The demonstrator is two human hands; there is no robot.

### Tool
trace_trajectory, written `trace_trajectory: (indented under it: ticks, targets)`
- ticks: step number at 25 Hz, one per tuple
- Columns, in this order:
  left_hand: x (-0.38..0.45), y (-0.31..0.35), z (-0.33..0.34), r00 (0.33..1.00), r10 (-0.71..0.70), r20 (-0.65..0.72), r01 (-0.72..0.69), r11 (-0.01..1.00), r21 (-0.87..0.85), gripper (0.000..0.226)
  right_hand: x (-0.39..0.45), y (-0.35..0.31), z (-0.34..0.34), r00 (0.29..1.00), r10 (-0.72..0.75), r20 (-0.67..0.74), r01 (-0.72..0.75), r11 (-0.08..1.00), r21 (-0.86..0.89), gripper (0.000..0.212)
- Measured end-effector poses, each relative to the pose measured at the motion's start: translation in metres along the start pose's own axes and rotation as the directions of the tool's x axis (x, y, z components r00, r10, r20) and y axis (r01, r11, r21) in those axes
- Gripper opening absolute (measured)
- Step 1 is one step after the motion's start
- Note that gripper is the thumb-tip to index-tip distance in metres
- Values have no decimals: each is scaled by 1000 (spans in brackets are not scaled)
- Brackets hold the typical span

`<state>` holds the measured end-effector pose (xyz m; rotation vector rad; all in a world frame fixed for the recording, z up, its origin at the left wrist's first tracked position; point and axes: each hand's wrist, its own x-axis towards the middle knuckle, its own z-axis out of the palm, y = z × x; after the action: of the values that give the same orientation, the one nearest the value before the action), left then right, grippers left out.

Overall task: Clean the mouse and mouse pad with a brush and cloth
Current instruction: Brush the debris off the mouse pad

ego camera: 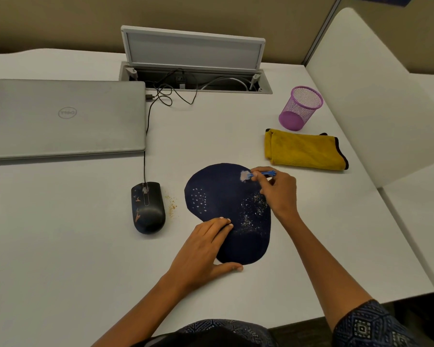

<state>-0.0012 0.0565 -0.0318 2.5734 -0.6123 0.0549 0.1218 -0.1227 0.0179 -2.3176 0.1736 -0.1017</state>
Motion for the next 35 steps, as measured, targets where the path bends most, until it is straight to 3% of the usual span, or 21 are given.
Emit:
trace_trajectory:
  ticks: [2, 5, 7, 8, 12, 14, 17, 18, 20, 22, 25, 27, 32, 35]
  targets:
    - [0, 0, -1, 1000, 0, 9, 0, 1000, -3, 83, 3, 1, -3, 999, -1, -48, 2, 1000, 28, 22]
    - [0, 0, -1, 1000, -2, 7, 2, 1000, -13, 83, -3, -2, -1, 979, -134, 151, 101, 972, 211, 17]
    - [-1, 0, -1, 1000, 0, 9, 0, 1000, -14, 82, -9, -1, 3, 954, -158, 253, 98, 968, 231, 18]
    - [0, 1, -2, 1000, 1, 10, -1, 1000, -13, 82, -9, 0, 4, 962, -133, 238, 84, 975, 204, 18]
    - [0, 1, -3, 1000, -3, 9, 3, 1000, -22, 83, 4, 5, -1, 998, 45, -44, -41, 995, 93, 26]
    - [0, 1, -3, 1000, -6, 11, 6, 1000, -18, 83, 4, 3, -4, 997, -26, 75, 10, 979, 203, 23]
    - [0, 1, -2, 1000, -9, 24, 9, 1000, -11, 83, -5, 1, -1, 918, -183, 352, 96, 964, 250, 19]
    - [0, 1, -2, 1000, -12, 26, 12, 1000, -13, 83, -4, 3, 1, 925, -179, 336, 112, 971, 210, 19]
    - [0, 1, -2, 1000, -13, 27, 14, 1000, -15, 82, 3, 5, 1, 984, -81, 160, 62, 991, 117, 22]
    - [0, 1, -2, 1000, -8, 23, 9, 1000, -6, 82, 7, 6, 0, 1000, -10, 28, 7, 994, 109, 24]
    - [-1, 1, -2, 1000, -12, 19, 12, 1000, -11, 82, 4, 4, 0, 968, -128, 218, 69, 964, 257, 21]
    - [-1, 2, -3, 1000, -9, 15, 9, 1000, -4, 82, -2, 4, 4, 926, -193, 323, 109, 959, 261, 19]
    - [0, 2, -3, 1000, -2, 8, 2, 1000, 4, 82, 9, 6, 2, 999, -30, 37, 24, 989, 143, 22]
    - [0, 2, -3, 1000, -15, 20, 15, 1000, -11, 82, 6, 1, 4, 983, -114, 147, 72, 962, 263, 19]
